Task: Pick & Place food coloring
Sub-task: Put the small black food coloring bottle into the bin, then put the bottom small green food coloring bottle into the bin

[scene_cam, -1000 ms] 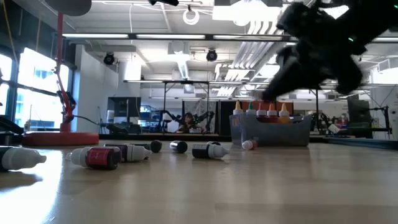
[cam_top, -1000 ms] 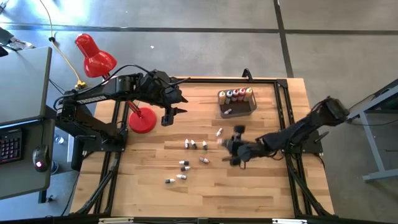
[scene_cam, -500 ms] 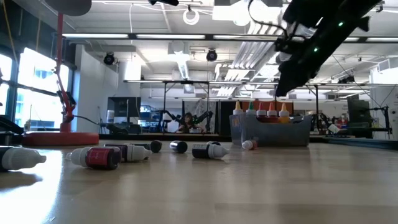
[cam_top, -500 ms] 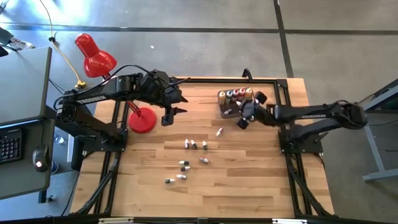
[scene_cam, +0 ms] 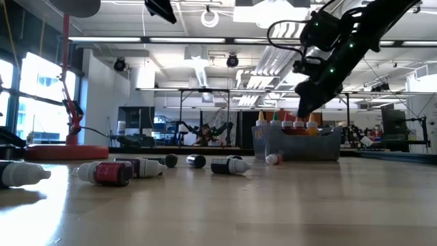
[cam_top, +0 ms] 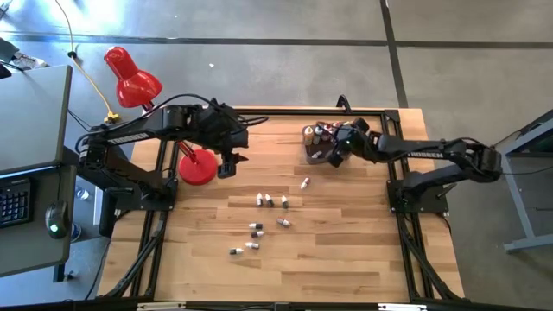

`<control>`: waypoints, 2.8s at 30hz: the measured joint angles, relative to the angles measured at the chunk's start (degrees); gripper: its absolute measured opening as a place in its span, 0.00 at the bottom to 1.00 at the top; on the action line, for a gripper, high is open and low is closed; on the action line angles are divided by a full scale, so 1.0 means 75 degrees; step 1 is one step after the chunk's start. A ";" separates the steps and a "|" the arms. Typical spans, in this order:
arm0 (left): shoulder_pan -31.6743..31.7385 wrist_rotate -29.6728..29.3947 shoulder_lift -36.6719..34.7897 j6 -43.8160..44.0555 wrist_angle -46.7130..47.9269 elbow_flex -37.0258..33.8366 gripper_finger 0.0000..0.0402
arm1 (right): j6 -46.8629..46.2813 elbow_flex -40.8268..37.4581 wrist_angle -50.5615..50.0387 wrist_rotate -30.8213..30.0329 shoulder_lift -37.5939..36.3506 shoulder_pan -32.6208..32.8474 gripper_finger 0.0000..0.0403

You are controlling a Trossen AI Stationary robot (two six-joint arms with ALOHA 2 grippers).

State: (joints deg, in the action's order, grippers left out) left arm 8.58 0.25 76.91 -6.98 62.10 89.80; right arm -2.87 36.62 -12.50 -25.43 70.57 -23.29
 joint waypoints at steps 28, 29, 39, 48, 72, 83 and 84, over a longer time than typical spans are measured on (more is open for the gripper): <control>-0.3235 0.0665 -0.0537 0.2405 -0.5165 -0.6322 0.45 | -0.1312 0.0000 0.0304 0.1212 0.0000 0.0245 0.42; -0.3380 0.0662 -0.0479 0.2635 -0.5235 -0.6411 0.45 | -0.1138 0.0003 0.0480 0.1208 0.0000 0.0358 0.42; -0.4785 0.0940 0.0131 0.5334 -0.6606 -0.6519 0.45 | 0.0300 0.0011 0.2771 0.1124 0.0000 0.1029 0.42; -0.5518 0.0529 0.1300 0.6368 -0.6816 -0.6487 0.45 | 0.0506 0.0009 0.3666 0.1125 0.0000 0.1006 0.42; -0.5494 -0.1121 0.1926 0.3681 -0.6839 -0.6359 0.45 | 0.0784 0.0009 0.2982 0.1369 0.0000 0.1006 0.41; -0.5488 -0.1792 0.1934 0.1326 -0.7083 -0.6365 0.45 | 0.0786 0.0009 0.2974 0.1358 0.0000 0.1006 0.42; -0.5488 -0.1978 0.1934 0.1074 -0.7102 -0.6365 0.45 | 0.0786 0.0009 0.2971 0.1358 0.0000 0.1006 0.42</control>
State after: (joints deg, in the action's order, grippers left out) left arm -32.58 -14.58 91.42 1.07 8.83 42.06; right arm 3.03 36.69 9.78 -15.25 70.57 -15.75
